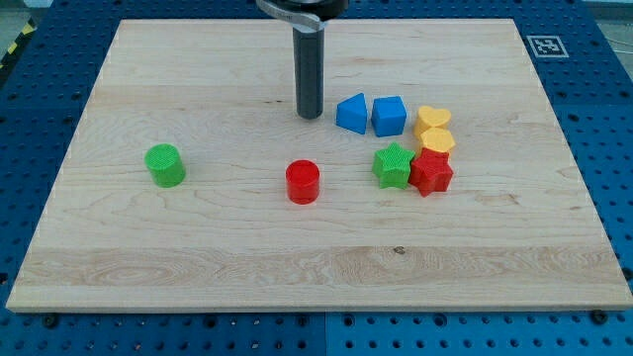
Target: Slightly move the red circle downwards
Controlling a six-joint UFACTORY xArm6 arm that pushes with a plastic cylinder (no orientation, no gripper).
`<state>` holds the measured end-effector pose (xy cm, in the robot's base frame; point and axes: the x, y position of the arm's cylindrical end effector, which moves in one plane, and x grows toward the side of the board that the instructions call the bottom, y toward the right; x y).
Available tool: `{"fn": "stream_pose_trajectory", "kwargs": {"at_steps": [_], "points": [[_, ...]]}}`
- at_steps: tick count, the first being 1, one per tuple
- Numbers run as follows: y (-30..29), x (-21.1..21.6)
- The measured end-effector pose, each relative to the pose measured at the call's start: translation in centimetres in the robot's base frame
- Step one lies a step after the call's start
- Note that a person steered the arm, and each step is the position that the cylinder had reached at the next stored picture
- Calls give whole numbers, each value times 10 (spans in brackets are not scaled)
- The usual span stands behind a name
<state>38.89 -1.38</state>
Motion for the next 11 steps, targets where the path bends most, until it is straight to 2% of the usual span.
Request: {"fn": "stream_pose_trajectory", "kwargs": {"at_steps": [2,4,6,8,10,11], "points": [[-5,29],[-23,39],[-24,74],[-27,85],[-57,85],[-57,100]]}}
